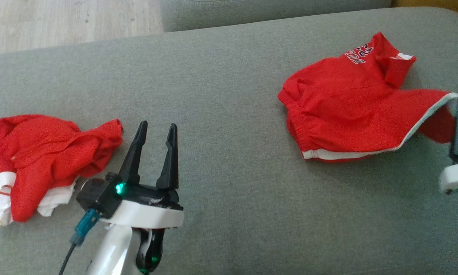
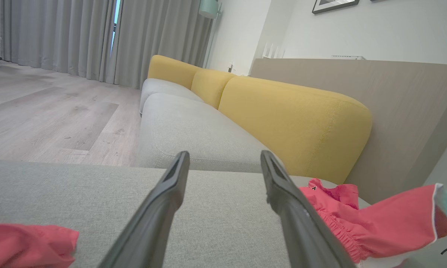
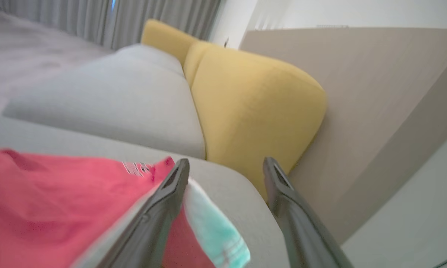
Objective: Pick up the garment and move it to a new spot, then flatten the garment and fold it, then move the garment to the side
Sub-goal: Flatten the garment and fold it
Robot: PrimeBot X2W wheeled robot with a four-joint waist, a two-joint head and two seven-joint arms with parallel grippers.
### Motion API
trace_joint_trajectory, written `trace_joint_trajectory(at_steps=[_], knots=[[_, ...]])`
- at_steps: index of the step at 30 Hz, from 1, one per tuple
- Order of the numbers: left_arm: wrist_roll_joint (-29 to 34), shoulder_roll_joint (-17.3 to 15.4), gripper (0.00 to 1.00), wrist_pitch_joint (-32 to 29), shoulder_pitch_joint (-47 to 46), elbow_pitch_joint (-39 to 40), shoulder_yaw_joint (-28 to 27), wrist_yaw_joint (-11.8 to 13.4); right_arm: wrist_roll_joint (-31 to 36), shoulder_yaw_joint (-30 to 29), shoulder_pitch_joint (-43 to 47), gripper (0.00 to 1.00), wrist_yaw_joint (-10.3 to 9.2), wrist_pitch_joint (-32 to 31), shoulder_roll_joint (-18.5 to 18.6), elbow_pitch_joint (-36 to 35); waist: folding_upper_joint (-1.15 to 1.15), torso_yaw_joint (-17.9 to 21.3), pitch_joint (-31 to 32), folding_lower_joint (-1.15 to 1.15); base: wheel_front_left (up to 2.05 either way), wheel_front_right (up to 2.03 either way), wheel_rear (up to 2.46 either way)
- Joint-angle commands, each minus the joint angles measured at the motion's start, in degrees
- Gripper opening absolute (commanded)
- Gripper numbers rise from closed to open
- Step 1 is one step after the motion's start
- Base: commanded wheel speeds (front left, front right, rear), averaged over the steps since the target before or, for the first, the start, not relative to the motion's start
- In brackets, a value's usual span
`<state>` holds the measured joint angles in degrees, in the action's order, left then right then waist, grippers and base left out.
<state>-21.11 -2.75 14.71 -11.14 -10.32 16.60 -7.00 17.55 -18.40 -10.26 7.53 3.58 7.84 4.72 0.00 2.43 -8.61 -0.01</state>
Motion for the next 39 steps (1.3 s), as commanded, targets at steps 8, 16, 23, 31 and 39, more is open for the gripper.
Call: trace_joint_trajectory(at_steps=[8,16,23,31,39], knots=[[0.68,-0.13,1.00,0.29,-0.46,2.04,-1.21,0.10,-11.54,13.40,2.08,1.00,-0.04,8.35,-4.27,-2.50,0.00,-0.58,1.20,0.01,0.00,0.00,0.00],[0.87,-0.13,1.00,0.29,-0.03,2.18,-0.53,-0.01,-17.88,21.07,2.74,1.00,-0.04,9.32,-4.93,7.52,0.00,-3.21,1.11,0.01,0.00,0.00,0.00],[0.70,-0.13,1.00,0.29,-0.49,2.13,-0.23,-0.06,-20.41,22.43,-1.23,1.00,-0.04,7.23,-4.95,14.81,0.00,-5.53,-0.06,0.01,0.00,0.00,0.00],[-0.01,-0.13,1.00,0.29,-1.27,2.11,0.89,0.01,-22.91,23.97,-6.47,1.00,-0.04,4.03,-4.95,26.22,0.00,-8.27,-1.85,0.01,0.00,0.00,0.00],[-0.03,-0.13,1.00,0.29,-1.56,1.79,0.85,0.13,-26.02,26.70,-11.57,0.00,-0.04,6.81,-4.96,31.70,0.00,-9.28,-2.01,0.01,0.00,0.00,0.00]])
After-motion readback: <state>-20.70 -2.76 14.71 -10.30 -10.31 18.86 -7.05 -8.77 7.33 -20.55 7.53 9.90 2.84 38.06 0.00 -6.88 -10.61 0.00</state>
